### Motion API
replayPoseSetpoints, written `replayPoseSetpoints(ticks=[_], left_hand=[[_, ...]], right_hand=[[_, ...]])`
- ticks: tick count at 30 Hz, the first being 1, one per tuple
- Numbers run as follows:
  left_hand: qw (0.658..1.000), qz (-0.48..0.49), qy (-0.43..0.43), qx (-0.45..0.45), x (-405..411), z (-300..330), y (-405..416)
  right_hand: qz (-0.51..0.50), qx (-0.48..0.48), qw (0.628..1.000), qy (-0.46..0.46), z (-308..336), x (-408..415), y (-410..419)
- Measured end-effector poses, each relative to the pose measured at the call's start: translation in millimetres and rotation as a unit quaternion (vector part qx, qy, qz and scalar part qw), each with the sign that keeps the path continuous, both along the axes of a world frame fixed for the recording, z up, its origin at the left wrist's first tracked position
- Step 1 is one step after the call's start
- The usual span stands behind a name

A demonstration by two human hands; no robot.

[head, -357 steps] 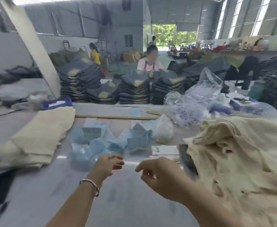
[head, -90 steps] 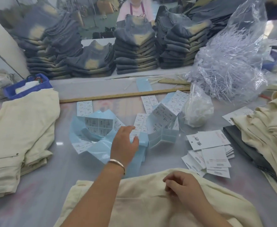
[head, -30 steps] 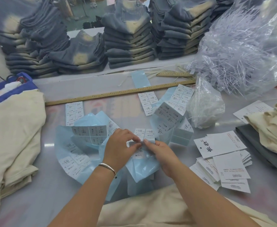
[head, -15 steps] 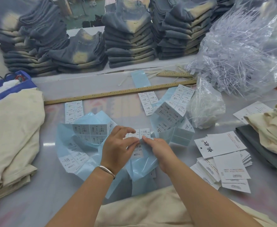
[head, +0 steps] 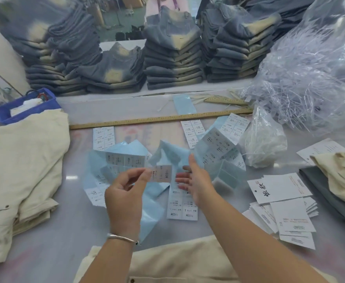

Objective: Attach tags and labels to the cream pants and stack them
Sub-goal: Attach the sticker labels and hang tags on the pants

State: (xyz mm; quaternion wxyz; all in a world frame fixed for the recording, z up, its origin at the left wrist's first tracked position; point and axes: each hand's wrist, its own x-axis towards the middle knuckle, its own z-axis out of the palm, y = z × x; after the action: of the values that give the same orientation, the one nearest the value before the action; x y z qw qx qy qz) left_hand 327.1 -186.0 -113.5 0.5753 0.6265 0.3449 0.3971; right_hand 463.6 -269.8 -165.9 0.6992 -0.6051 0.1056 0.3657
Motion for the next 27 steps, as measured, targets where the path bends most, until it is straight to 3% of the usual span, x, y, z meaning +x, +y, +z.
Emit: replayPoseSetpoints(ticks=[4, 6, 8, 13, 17, 20, 23, 25, 27], left_hand=[[0.979, -0.027, -0.016, -0.203, -5.4, -7.0, -37.6], [0.967, -0.056, -0.021, -0.248, -7.6, -7.7, -63.5], [0.960, -0.097, -0.019, -0.263, -10.6, -5.9, -90.0], [0.951, -0.231, 0.029, -0.203, -22.0, 0.0, -138.5], [0.930, -0.337, 0.120, -0.078, -23.8, -0.4, -156.2], [0.899, -0.410, 0.147, -0.051, -21.5, -2.3, -164.4], [0.899, -0.400, 0.164, -0.070, -16.5, -9.3, -170.3], [0.916, -0.351, 0.168, -0.093, -11.8, -16.1, -169.6], [0.925, -0.321, 0.178, -0.098, -7.7, -21.7, -166.6]], right_hand=[[0.047, 0.060, 0.995, -0.062, 18.5, -34.8, -50.3], [0.051, 0.103, 0.987, -0.109, 31.6, -53.0, -86.0], [0.055, 0.079, 0.977, -0.189, 44.3, -68.7, -119.4], [0.009, -0.025, 0.956, -0.291, 66.5, -88.4, -188.0], [0.093, -0.110, 0.921, -0.362, 69.2, -93.0, -232.2], [0.136, -0.130, 0.922, -0.340, 60.4, -91.3, -251.0], [0.135, -0.130, 0.942, -0.277, 50.2, -76.9, -258.0], [0.046, -0.160, 0.954, -0.248, 38.0, -54.2, -259.4], [-0.025, -0.278, 0.915, -0.290, 25.5, -25.2, -260.5]])
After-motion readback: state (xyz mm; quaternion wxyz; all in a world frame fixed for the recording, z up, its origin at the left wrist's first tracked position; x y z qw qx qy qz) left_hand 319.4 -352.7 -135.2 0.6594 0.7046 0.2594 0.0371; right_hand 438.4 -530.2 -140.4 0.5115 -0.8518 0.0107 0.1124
